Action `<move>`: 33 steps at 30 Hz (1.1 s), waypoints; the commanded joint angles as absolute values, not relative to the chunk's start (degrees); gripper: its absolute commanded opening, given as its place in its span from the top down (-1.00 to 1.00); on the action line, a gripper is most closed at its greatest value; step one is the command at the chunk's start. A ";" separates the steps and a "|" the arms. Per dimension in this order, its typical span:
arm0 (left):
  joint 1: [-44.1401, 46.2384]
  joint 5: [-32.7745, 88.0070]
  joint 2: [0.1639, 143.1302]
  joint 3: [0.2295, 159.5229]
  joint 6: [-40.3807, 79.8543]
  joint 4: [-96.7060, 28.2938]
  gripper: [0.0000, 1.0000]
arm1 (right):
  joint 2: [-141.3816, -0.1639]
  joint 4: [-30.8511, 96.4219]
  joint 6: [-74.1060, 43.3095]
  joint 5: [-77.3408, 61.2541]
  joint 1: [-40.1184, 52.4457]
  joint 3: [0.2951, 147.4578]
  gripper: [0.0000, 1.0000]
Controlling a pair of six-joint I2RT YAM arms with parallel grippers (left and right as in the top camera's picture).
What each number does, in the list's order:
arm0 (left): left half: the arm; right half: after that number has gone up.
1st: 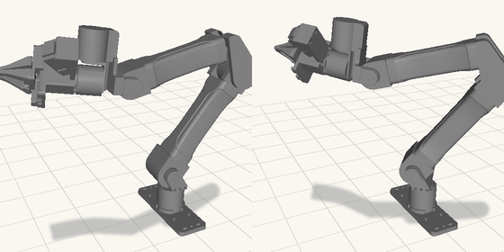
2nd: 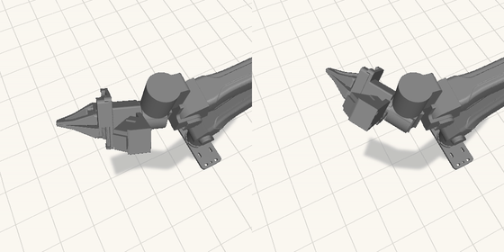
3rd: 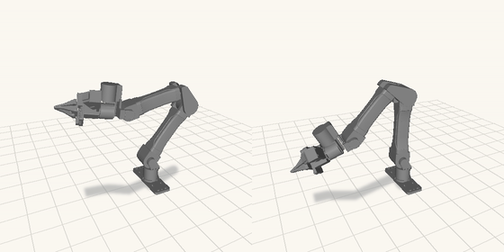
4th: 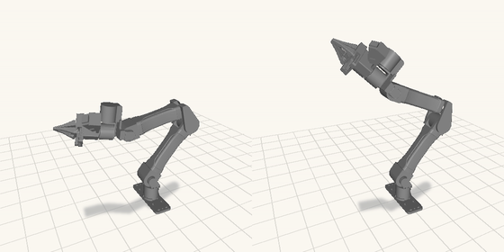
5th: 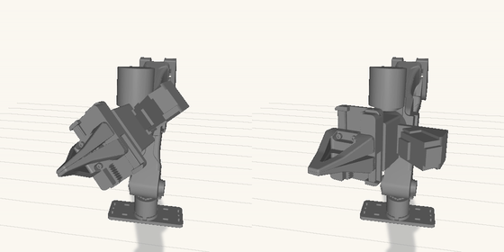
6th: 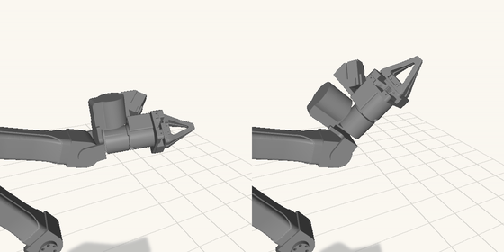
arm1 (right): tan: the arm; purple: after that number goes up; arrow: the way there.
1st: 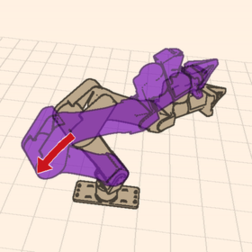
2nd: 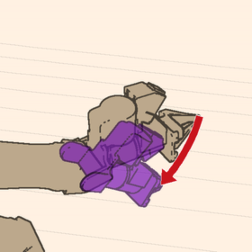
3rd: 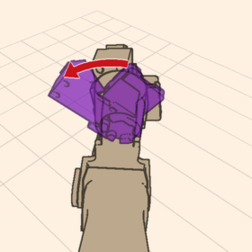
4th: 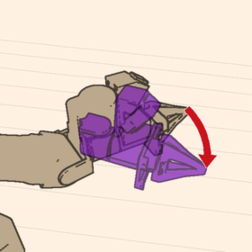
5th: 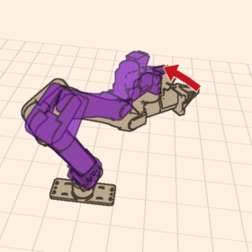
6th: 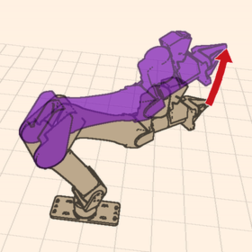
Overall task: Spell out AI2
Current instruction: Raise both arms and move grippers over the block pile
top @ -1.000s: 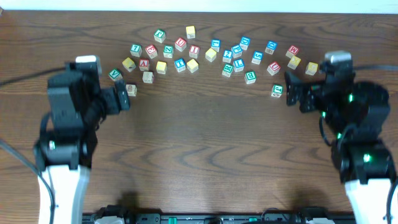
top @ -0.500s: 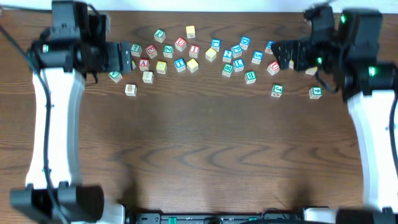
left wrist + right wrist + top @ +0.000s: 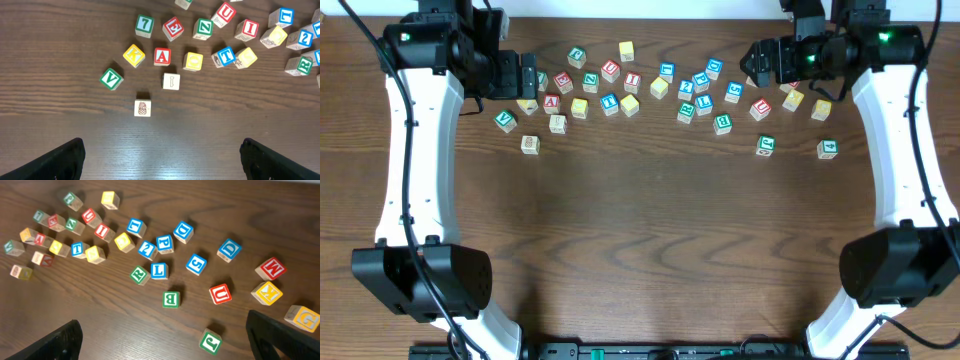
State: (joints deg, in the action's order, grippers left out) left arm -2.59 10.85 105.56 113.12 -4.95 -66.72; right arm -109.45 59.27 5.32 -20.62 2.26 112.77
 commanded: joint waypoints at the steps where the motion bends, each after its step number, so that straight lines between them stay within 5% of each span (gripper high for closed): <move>1: -2.81 11.40 105.69 114.61 -5.30 -65.54 -0.95 | -109.91 59.51 6.26 -21.21 2.09 114.21 -0.99; 9: -2.83 11.33 105.69 114.61 -5.34 -63.83 -0.95 | -109.95 60.16 6.26 -21.58 2.50 114.21 -0.98; 12: -2.83 10.63 105.80 114.61 -5.37 -63.26 -0.95 | -110.24 60.01 5.48 -20.82 3.03 114.21 -0.78; 21: -2.83 5.67 107.18 114.58 -5.34 -61.32 -0.96 | -112.14 59.96 -7.81 -11.40 4.25 114.21 -0.76; 33: -2.04 5.76 108.01 113.36 -0.80 -55.96 -0.96 | -114.56 62.52 -10.85 -8.56 6.52 114.19 -0.73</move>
